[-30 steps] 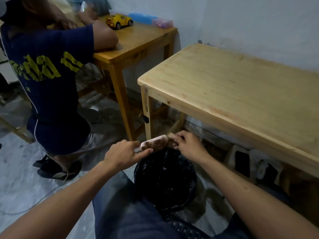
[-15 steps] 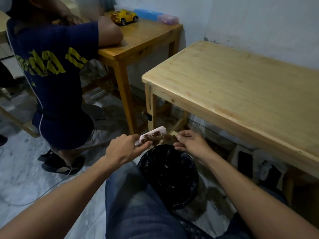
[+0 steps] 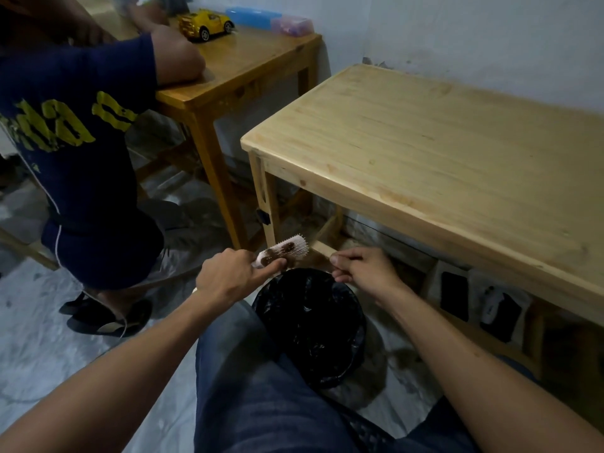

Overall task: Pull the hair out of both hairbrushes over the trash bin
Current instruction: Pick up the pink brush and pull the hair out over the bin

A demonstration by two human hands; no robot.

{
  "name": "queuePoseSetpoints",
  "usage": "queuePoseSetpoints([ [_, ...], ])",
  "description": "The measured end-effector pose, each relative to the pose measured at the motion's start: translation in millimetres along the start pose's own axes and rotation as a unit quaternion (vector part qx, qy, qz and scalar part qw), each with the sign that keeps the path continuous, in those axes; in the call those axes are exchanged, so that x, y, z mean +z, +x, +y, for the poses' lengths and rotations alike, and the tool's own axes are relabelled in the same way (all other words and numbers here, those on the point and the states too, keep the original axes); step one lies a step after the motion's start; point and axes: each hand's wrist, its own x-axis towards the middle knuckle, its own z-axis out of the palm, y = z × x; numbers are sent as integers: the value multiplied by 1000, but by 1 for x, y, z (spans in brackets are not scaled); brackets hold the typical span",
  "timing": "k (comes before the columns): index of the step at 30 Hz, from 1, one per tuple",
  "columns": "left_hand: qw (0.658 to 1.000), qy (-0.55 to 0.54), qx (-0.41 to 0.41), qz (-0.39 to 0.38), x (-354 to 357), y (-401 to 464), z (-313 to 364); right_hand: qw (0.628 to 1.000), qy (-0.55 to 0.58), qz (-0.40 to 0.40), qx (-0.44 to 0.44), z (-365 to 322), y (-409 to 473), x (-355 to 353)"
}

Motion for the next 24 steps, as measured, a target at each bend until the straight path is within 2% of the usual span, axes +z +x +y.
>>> queuePoseSetpoints([
  [7, 999, -8, -42, -5, 0, 3, -23, 999, -34, 4, -3, -2, -1, 1],
  [10, 998, -35, -61, -7, 0, -1, -19, 1000, -28, 5, 1, -5, -2, 4],
  [12, 992, -82, -96, -25, 2, -4, -13, 999, -22, -25, 5, -6, -3, 7],
  [14, 967, -199, -141, -69, 2, -5, -2, 997, -30, -65, 4, -7, -5, 12],
  [16, 921, -326, -181, -114, 1, -6, 13, 995, -49, -90, -7, -8, -7, 21],
  [19, 872, -418, -223, -121, 2, -6, 29, 988, -122, -85, -38, -8, -8, 34],
  [22, 863, -435, -242, -85, 2, -1, 29, 979, -186, -61, -49, -5, -8, 30],
  [24, 866, -424, -248, -94, 0, 2, 20, 979, -198, -28, -44, -3, -7, 17],
])
